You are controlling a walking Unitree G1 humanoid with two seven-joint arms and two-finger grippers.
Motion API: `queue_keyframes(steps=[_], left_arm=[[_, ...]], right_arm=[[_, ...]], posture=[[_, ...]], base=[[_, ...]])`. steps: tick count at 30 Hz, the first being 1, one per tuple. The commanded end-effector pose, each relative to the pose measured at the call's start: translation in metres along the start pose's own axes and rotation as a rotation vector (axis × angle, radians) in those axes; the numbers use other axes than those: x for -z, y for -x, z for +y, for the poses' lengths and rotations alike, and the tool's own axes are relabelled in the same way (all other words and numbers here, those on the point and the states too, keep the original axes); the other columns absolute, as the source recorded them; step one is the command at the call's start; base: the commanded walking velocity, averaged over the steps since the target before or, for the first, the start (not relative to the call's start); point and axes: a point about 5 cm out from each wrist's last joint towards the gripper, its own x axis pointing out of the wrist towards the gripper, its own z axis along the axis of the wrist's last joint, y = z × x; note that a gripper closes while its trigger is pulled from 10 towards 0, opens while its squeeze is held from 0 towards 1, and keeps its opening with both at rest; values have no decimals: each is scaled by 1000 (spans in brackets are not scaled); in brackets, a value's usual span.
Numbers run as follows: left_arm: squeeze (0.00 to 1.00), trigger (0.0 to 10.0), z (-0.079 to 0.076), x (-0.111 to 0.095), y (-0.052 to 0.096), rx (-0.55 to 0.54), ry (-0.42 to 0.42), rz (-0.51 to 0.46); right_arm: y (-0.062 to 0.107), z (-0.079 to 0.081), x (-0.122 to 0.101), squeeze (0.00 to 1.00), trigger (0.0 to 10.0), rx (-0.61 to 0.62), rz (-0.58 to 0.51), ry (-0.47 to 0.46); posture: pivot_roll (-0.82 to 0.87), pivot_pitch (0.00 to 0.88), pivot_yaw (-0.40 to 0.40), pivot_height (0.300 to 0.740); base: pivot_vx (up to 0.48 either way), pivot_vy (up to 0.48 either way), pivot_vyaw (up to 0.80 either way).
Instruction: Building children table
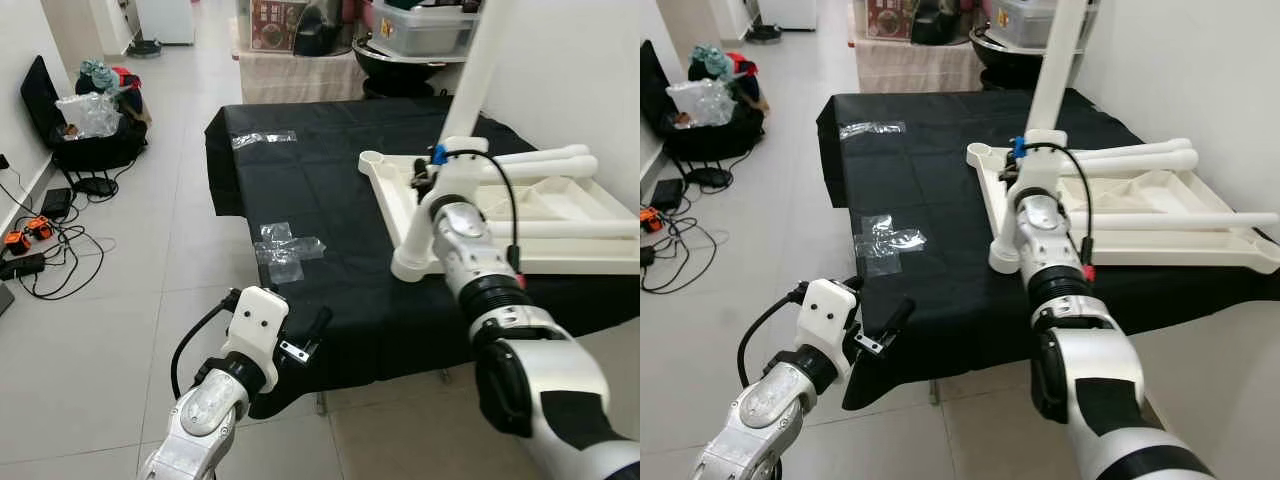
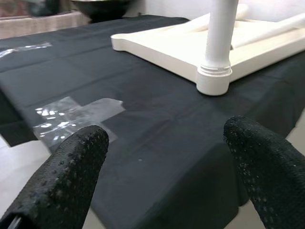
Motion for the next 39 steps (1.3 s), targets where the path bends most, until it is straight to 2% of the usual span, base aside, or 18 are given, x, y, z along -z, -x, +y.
queue_keyframes(steps=[1, 3, 5, 9, 11, 13, 14, 15, 16, 17, 18, 22, 24, 28, 29, 31, 33, 39], left_arm=[[0, 10000, 0, -1, 0, 1, -15, -5], [0, 10000, 0, -1, 0, 0, -16, -5], [0, 10000, -1, -2, -1, 1, -14, -7], [0, 10000, -1, -2, -1, 3, -14, -6], [0, 10000, -1, -1, -1, 4, -14, -5], [0, 10000, -1, -1, -1, 4, -14, -5], [0, 10000, -1, -1, -1, 4, -14, -6], [0, 10000, -1, -1, -1, 4, -14, -6], [0, 10000, -1, -1, -1, 5, -14, -6], [0, 10000, -1, -1, -1, 5, -14, -6], [0, 10000, -1, -1, -1, 5, -15, -6], [0, 10000, -1, -1, -1, 5, -14, -6], [0, 10000, -1, -2, -2, 10, -14, -7], [0, 10000, -2, -2, -2, 12, -14, -7], [0, 10000, -1, -2, -3, 12, -13, -7], [0, 10000, -1, -2, -3, 12, -13, -7], [0, 10000, -2, -2, -3, 13, -12, -6], [0, 10000, -3, -2, -3, 14, -10, -8]], right_arm=[[-1, -14, 4, 0, 10000, 54, 40, 124], [-2, -16, 5, 0, 10000, 57, 50, 110], [-1, -3, 9, 0, 10000, -118, 80, 11], [1, 7, 11, 0, 10000, -212, 86, -9], [4, 16, 16, 0, 10000, -322, 111, -29], [4, 16, 16, 0, 10000, -322, 111, -29], [8, 24, 23, 0, 10000, -437, 139, -22], [8, 24, 23, 0, 10000, -437, 139, -22], [13, 29, 30, 0, 10000, -549, 158, -3], [13, 29, 30, 0, 10000, -549, 158, -3], [17, 28, 35, 0, 10000, -614, 173, 13], [19, 24, 40, 0, 10000, -638, 192, 26], [17, 12, 38, 0, 10000, -667, 211, 37], [16, 5, 35, 0, 10000, -679, 212, 52], [14, 0, 34, 1000, 10000, -627, 210, 49], [14, 0, 34, 1000, 10000, -627, 210, 49], [10, -7, 33, 1000, 10000, -506, 193, 55], [8, -6, 31, 1000, 10000, -431, 166, 39]], posture=[[35, 33, -94, 740], [35, 33, -94, 740], [36, 32, -92, 740], [33, 31, -93, 740], [33, 31, -93, 740], [33, 31, -93, 740], [32, 34, -92, 740], [32, 34, -92, 740], [32, 33, -93, 740], [32, 33, -93, 740], [32, 34, -92, 740], [31, 33, -91, 740], [28, 39, -88, 740], [27, 41, -87, 740], [26, 42, -86, 740], [26, 42, -86, 740], [23, 43, -82, 740], [24, 46, -83, 740]], base=[[0, 0, 0], [0, 0, 0], [0, 0, 0], [0, 0, 0], [0, 0, 0], [0, 0, 0], [0, 0, 0], [0, 0, 0], [0, 0, 0], [0, 0, 0], [0, 0, 0], [0, 0, 0], [0, 0, 0], [0, 0, 0], [0, 0, 0], [0, 0, 0], [0, 0, 0], [0, 0, 0]])
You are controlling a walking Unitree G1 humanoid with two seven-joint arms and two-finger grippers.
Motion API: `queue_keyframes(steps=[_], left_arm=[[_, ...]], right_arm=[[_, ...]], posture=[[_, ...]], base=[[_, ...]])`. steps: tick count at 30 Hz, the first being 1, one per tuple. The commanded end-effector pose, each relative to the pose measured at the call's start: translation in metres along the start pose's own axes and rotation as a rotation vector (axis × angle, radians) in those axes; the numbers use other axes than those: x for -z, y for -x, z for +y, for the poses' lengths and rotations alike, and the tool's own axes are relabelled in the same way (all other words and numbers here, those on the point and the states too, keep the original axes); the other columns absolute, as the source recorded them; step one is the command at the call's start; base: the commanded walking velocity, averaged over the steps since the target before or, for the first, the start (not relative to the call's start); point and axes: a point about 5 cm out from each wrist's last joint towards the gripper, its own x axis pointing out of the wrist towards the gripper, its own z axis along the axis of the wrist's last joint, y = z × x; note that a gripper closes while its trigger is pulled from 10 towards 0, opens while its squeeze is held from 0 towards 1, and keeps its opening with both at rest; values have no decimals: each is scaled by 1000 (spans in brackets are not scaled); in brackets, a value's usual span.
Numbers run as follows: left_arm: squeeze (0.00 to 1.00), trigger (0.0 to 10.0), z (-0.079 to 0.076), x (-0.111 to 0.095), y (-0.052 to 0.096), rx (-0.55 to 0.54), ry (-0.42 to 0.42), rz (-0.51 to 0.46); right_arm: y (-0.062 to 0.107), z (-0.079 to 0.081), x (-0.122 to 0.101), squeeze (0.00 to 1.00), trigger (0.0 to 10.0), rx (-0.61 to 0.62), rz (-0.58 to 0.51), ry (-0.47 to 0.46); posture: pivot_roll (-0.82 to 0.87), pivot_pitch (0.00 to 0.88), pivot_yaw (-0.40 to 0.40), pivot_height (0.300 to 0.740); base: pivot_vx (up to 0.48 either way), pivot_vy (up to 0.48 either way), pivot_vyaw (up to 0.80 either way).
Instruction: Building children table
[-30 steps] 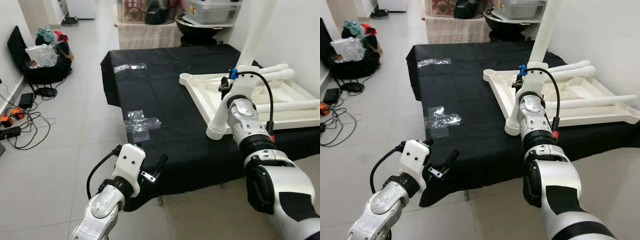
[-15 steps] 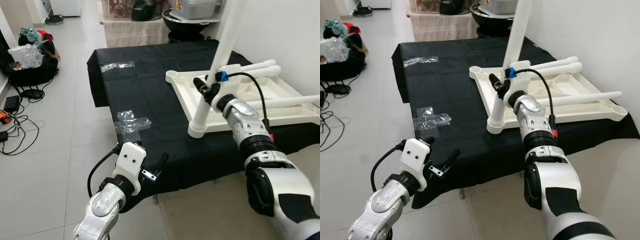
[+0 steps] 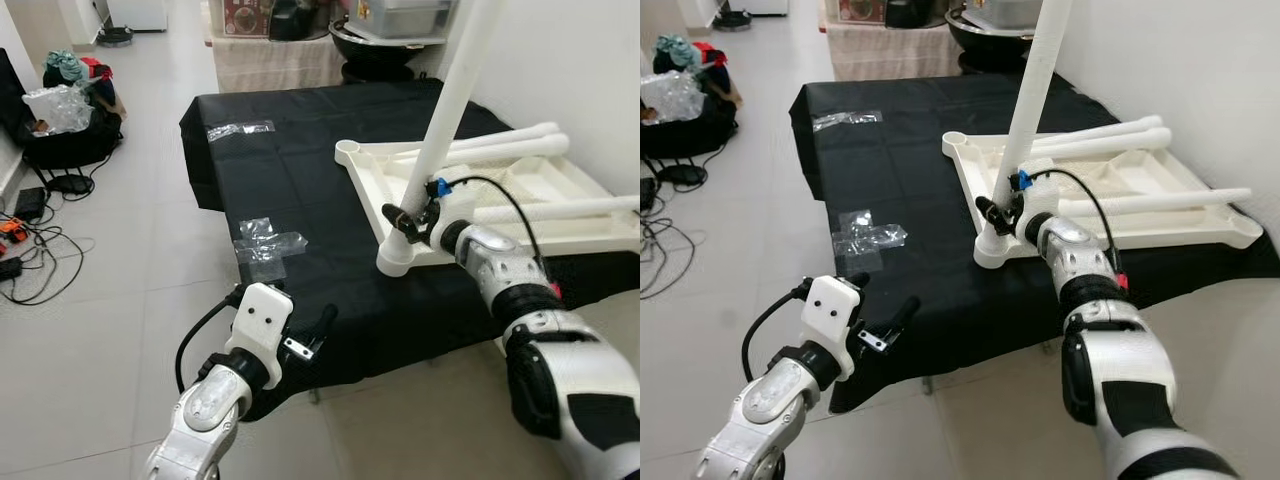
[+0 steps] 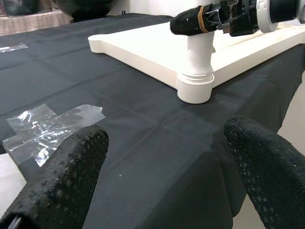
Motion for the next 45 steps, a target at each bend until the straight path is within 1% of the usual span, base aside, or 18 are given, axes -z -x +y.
queue_keyframes(steps=[1, 5, 6, 7, 8, 10, 12, 15, 17, 21, 27, 29, 31, 33, 36, 39, 44, 45], left_arm=[[0, 10000, -2, 0, -1, 10, -8, 3], [0, 10000, -1, 0, -1, 10, -9, 4], [0, 10000, -1, 0, -1, 9, -10, 4], [0, 10000, -1, 0, -1, 9, -10, 4], [0, 10000, -1, 0, -1, 7, -11, 4], [0, 10000, -1, 0, -1, 7, -11, 4], [0, 10000, 0, 0, -1, 5, -12, 3], [0, 10000, -1, 0, 0, 3, -12, 3], [0, 10000, -1, 1, 1, 5, -12, 5], [0, 10000, -1, 1, 1, 8, -13, 5], [0, 10000, -1, 0, 1, 11, -20, 3], [0, 10000, -1, 0, 1, 11, -20, 3], [0, 10000, -1, 1, 1, 13, -22, 4], [0, 10000, -1, 1, 2, 13, -23, 5], [0, 10000, -1, 1, 2, 13, -22, 5], [0, 10000, -2, 1, 2, 16, -22, 6], [0, 10000, -3, 1, 2, 16, -19, 7], [0, 10000, -3, 1, 1, 16, -18, 7]], right_arm=[[-2, 2, -8, 0, 10000, 33, -49, -78], [-3, 6, -12, 0, 10000, 5, -73, -96], [-4, 12, -15, 0, 10000, -72, -98, -109], [-4, 12, -15, 0, 10000, -72, -98, -109], [-2, 14, -20, 0, 10000, -151, -124, -89], [-2, 14, -20, 0, 10000, -151, -124, -89], [-1, 12, -27, 0, 10000, -194, -156, -72], [5, 4, -52, 0, 10000, -304, -245, -73], [10, 4, -61, 0, 10000, -425, -263, -48], [13, 5, -64, 0, 10000, -503, -259, -23], [22, 6, -62, 0, 10000, -723, -179, 40], [22, 6, -62, 0, 10000, -723, -179, 40], [23, 11, -56, 0, 10000, -802, -136, 61], [23, 16, -54, 0, 10000, -857, -118, 63], [22, 18, -54, 0, 10000, -868, -116, 64], [25, 25, -54, 0, 10000, -986, -108, 27], [26, 28, -54, 0, 10000, -1040, -102, 35], [26, 30, -53, 0, 9725, -1045, -97, 42]], posture=[[24, 46, -83, 740], [28, 47, -82, 740], [29, 45, -84, 740], [29, 45, -84, 740], [31, 44, -86, 740], [31, 44, -86, 740], [31, 44, -86, 740], [32, 39, -90, 740], [34, 36, -90, 740], [34, 35, -89, 740], [45, 16, -91, 740], [45, 16, -91, 740], [47, 11, -94, 740], [55, 10, -98, 740], [55, 10, -98, 740], [56, 9, -98, 740], [54, 13, -98, 740], [52, 18, -99, 740]], base=[[0, 0, 0], [0, 0, 0], [0, 0, 0], [0, 0, 0], [0, 0, 0], [0, 0, 0], [0, 0, 0], [0, 0, 0], [0, 0, 0], [0, 0, 0], [0, 0, 0], [0, 0, 0], [0, 0, 0], [0, 0, 0], [0, 0, 0], [0, 0, 0], [0, 0, 0], [0, 0, 0]])
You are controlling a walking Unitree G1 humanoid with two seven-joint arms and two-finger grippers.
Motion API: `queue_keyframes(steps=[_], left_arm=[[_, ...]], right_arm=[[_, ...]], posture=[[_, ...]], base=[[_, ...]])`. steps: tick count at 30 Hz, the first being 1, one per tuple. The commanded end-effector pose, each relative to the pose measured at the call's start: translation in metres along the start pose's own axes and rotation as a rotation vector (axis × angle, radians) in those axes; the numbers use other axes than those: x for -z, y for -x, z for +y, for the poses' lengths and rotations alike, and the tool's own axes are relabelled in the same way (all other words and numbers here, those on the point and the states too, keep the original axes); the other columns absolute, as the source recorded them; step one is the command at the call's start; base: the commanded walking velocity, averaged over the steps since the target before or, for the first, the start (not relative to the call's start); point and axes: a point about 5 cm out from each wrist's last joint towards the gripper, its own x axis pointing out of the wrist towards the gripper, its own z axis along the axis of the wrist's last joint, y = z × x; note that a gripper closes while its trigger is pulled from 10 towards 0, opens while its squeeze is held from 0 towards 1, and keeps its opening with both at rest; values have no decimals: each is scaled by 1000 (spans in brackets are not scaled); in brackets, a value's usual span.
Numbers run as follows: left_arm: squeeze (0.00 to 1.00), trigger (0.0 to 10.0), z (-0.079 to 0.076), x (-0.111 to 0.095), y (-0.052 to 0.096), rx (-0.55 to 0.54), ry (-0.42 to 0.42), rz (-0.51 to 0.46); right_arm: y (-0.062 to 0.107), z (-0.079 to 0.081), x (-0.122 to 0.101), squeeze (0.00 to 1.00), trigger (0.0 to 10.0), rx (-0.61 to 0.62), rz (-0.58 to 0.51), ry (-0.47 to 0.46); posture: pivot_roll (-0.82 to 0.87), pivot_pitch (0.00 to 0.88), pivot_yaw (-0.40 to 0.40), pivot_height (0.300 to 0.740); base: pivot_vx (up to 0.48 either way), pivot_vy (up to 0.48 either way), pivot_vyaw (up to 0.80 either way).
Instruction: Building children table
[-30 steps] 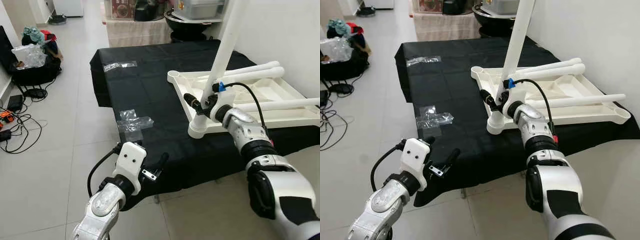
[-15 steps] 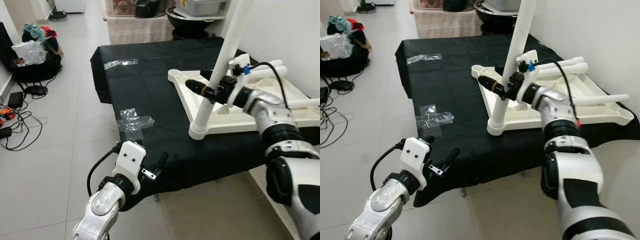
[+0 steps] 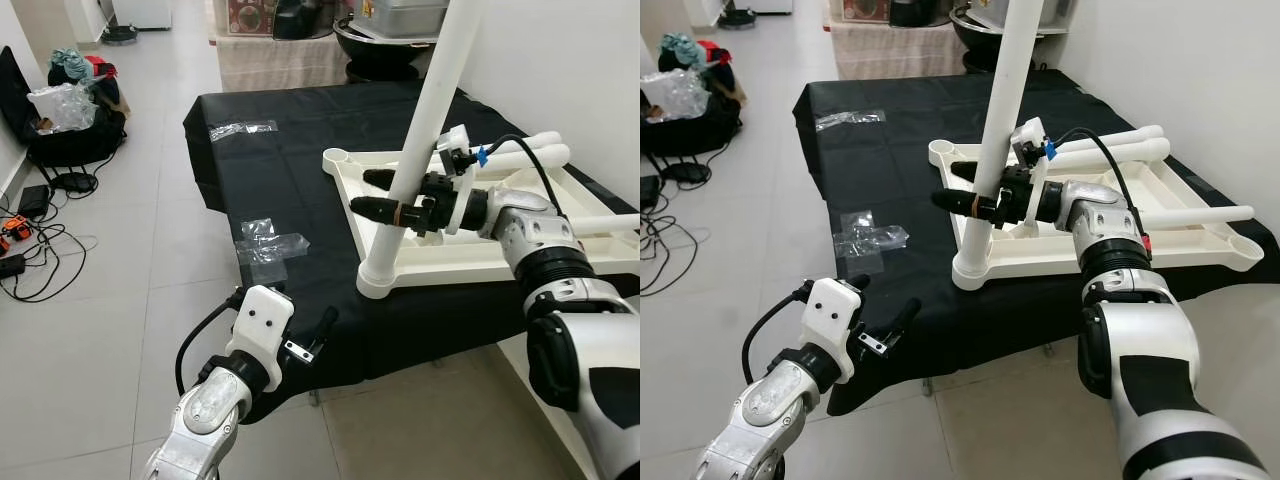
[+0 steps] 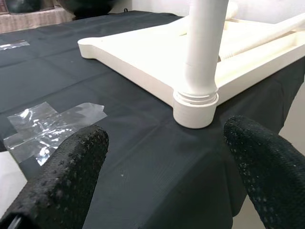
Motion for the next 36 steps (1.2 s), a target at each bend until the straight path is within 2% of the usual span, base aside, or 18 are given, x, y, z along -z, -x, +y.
queue_keyframes(steps=[1, 2, 3, 5, 6, 18, 20, 21, 22, 23, 25, 26, 27, 28, 29, 30, 35, 36], left_arm=[[0, 10000, -2, 0, 1, 9, -11, 1], [0, 10000, -2, 0, 0, 10, -10, 1], [0, 10000, -2, 0, 0, 9, -9, 1], [0, 10000, -2, 0, 0, 9, -9, 1], [0, 10000, -2, 0, 1, 8, -8, 1], [0, 10000, -2, 2, 1, 1, -8, 7], [0, 10000, -1, 2, 1, 0, -8, 7], [0, 10000, -1, 3, 1, 1, -8, 8], [0, 10000, -1, 3, 1, 1, -8, 8], [0, 10000, -2, 3, 1, 4, -8, 8], [0, 10000, -2, 3, 1, 4, -8, 8], [0, 10000, -2, 3, 0, 6, -6, 6], [0, 10000, -2, 3, 0, 6, -6, 6], [0, 10000, -3, 2, -1, 8, -6, 5], [0, 10000, -3, 2, -1, 8, -6, 5], [0, 10000, -3, 2, -1, 10, -6, 3], [0, 10000, -3, 2, -1, 10, -6, 2], [0, 10000, -3, 2, -2, 10, -6, 2]], right_arm=[[-8, 4, 1, 0, 9725, -59, 26, 3], [-9, 4, 2, 0, 9725, -62, 30, 4], [-10, 3, 2, 0, 7294, -47, 33, 9], [-10, 3, 2, 0, 7294, -47, 33, 9], [-11, 2, 3, 0, 0, -25, 34, 8], [-17, -4, 8, 0, 0, 140, 18, 65], [-20, -9, 7, 0, 0, 276, 6, 87], [-23, -16, 5, 0, 0, 440, -22, 89], [-23, -16, 5, 0, 0, 440, -22, 89], [-23, -23, 2, 0, 0, 632, -59, 88], [-23, -23, 2, 0, 0, 632, -59, 88], [-16, -32, 2, 0, 0, 877, -90, 45], [-16, -32, 2, 0, 0, 877, -90, 45], [-8, -37, 6, 0, 0, 1065, -113, -13], [-8, -37, 6, 0, 0, 1065, -113, -13], [1, -40, 11, 0, 0, 1226, -113, -28], [6, -41, 15, 0, 0, 1315, -109, -31], [11, -40, 21, 0, 0, 1426, -110, -47]], posture=[[52, 18, -99, 740], [52, 19, -99, 740], [52, 19, -99, 740], [52, 19, -99, 740], [52, 19, -99, 740], [53, 23, -99, 740], [44, 23, -93, 740], [42, 22, -89, 740], [42, 22, -89, 740], [43, 23, -87, 740], [43, 23, -87, 740], [43, 21, -87, 740], [43, 21, -87, 740], [40, 19, -88, 740], [40, 19, -88, 740], [39, 18, -88, 740], [39, 18, -88, 740], [37, 26, -88, 740]], base=[[0, 0, 0], [0, 0, 0], [0, 0, 0], [0, 0, 0], [0, 0, 0], [0, 0, 0], [0, 0, 0], [0, 0, 0], [0, 0, 0], [0, 0, 0], [0, 0, 0], [0, 0, 0], [0, 0, 0], [0, 0, 0], [0, 0, 0], [0, 0, 0], [0, 0, 0], [0, 0, 0]])
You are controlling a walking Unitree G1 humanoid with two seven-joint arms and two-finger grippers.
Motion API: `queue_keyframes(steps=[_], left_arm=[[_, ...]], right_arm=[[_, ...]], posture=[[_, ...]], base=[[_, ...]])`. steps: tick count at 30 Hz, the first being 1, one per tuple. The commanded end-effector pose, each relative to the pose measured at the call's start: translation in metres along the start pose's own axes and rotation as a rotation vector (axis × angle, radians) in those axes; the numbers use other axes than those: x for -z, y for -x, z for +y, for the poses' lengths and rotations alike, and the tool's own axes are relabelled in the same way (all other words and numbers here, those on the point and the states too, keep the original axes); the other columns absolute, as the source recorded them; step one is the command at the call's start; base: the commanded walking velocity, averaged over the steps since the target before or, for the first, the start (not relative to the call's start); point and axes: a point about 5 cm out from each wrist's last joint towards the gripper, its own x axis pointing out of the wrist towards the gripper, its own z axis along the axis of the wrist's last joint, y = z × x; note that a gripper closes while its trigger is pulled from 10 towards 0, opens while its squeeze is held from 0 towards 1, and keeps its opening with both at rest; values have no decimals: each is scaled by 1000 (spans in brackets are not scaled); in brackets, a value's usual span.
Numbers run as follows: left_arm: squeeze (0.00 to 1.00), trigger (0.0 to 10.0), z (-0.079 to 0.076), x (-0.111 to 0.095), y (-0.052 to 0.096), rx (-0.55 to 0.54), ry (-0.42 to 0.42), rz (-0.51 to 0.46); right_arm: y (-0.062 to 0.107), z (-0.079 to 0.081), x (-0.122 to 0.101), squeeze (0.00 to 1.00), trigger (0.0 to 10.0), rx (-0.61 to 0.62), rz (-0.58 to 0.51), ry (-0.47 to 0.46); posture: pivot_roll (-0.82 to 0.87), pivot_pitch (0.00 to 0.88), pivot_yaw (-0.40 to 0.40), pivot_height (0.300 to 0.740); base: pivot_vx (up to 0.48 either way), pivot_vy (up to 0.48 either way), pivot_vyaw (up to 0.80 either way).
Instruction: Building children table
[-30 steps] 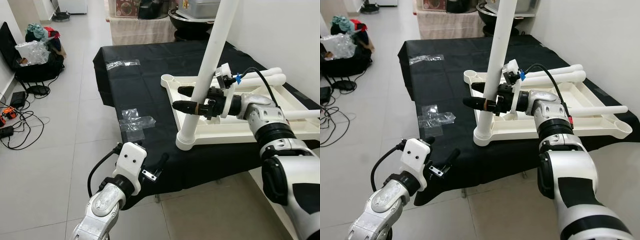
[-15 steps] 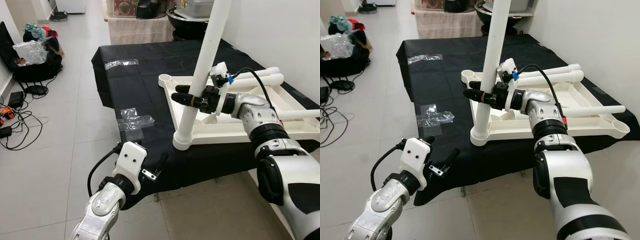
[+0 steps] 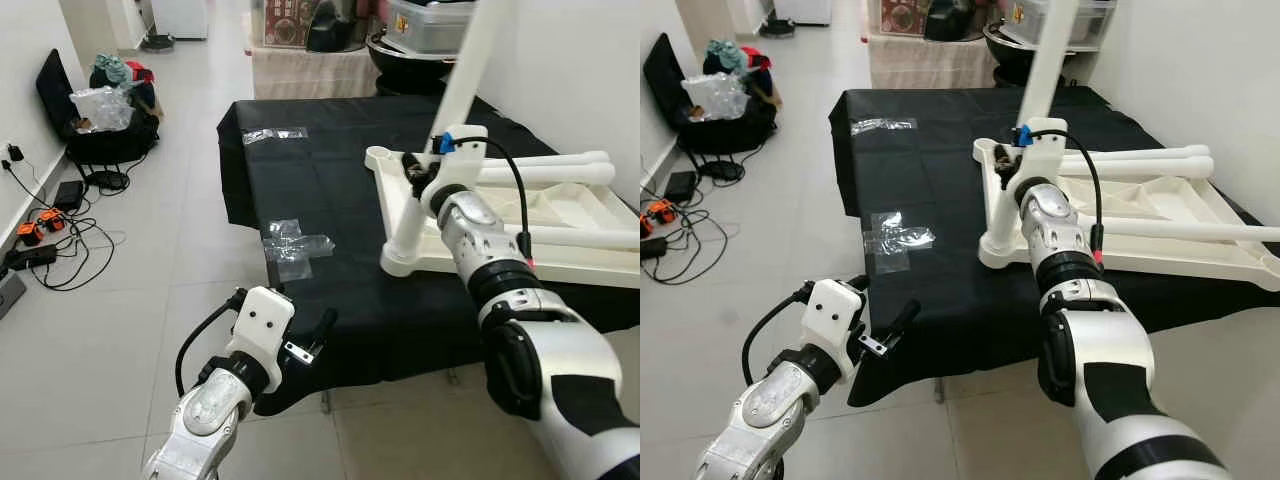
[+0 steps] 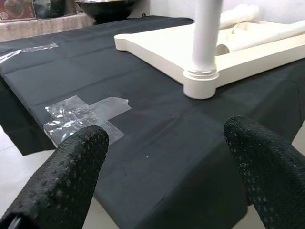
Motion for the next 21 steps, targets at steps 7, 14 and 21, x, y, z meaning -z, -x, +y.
queue_keyframes(steps=[7, 14, 21], left_arm=[[0, 10000, -2, 2, -2, 7, 3, 4], [0, 10000, -3, 3, -2, 11, 6, 7], [0, 10000, -3, 4, -3, 12, 7, 8]], right_arm=[[3, 4, 2, 1000, 10000, 137, -15, -22], [2, 7, -11, 1000, 10000, 127, -107, 10], [5, 24, -8, 0, 10000, -349, -79, 1]], posture=[[29, 35, -81, 740], [29, 35, -81, 740], [21, 34, -79, 740]], base=[[0, 0, 0], [0, 0, 0], [0, 0, 0]])
